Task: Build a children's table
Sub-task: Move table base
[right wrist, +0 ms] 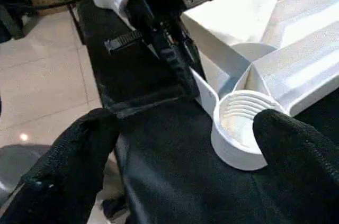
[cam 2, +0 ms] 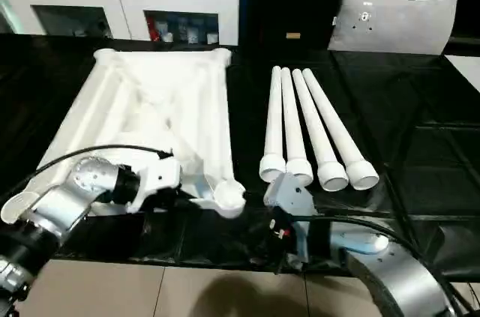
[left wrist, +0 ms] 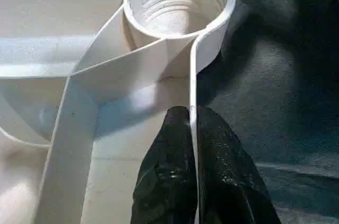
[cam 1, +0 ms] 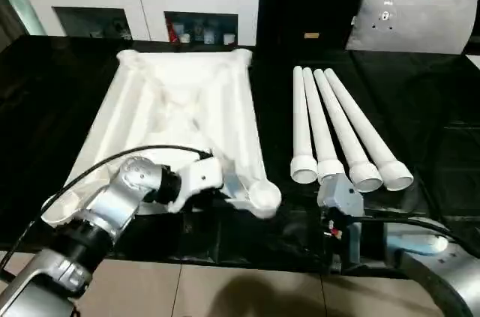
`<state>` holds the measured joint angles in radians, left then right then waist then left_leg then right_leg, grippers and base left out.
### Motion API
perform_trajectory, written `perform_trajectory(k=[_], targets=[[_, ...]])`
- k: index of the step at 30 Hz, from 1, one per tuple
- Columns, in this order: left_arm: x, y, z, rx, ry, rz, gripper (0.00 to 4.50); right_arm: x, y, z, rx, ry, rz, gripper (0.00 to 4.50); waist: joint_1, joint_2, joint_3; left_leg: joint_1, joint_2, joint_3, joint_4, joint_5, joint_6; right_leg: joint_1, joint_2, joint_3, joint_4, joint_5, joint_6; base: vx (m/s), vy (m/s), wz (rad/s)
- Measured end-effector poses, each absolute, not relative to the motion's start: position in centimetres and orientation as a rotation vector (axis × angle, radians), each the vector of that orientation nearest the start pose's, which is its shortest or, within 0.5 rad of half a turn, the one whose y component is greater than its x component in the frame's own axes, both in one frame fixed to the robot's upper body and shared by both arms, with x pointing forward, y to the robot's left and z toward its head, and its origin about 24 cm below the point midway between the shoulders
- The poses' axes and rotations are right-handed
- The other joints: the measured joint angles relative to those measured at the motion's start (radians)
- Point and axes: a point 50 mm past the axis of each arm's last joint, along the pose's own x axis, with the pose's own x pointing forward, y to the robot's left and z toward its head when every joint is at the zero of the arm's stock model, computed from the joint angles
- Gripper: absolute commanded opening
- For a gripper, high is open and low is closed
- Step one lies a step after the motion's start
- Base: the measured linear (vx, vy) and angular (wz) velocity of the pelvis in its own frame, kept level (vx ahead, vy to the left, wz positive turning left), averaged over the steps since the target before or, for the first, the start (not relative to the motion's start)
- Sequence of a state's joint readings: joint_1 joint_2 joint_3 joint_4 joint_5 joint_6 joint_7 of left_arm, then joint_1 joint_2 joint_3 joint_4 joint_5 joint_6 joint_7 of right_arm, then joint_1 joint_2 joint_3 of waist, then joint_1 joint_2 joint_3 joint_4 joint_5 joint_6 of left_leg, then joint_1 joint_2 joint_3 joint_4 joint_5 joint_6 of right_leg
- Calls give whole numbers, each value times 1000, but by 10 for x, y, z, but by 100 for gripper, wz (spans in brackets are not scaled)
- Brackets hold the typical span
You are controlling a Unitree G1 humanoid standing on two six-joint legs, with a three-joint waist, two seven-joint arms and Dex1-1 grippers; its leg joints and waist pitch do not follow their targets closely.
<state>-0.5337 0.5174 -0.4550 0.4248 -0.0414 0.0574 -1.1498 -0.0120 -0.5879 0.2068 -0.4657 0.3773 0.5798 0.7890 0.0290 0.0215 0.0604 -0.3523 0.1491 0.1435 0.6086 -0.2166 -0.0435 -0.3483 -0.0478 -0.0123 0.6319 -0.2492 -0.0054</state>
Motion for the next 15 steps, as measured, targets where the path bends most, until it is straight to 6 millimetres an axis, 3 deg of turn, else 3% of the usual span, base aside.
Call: perform_trajectory(k=[10,11,15], targets=[[310,147,53,613,404,-1368,7,213,-134,86,-114,309,1058,450,1,0,0,0,1,2,0,1,-1,0,0,-1,0,0,0,0,0,0],[311,148,53,596,415,-1357,45,216,-131,89,-95,284,1046,450,-1,1,0,0,1,3,0,1,-1,-1,0,0,0,0,0,0,0,0],[308,147,60,453,356,-1342,69,225,-131,97,-63,225,974,450,3,-1,1,-3,2,3,-2,1,-1,-3,0,-1,-1,0,0,0,0,0]])
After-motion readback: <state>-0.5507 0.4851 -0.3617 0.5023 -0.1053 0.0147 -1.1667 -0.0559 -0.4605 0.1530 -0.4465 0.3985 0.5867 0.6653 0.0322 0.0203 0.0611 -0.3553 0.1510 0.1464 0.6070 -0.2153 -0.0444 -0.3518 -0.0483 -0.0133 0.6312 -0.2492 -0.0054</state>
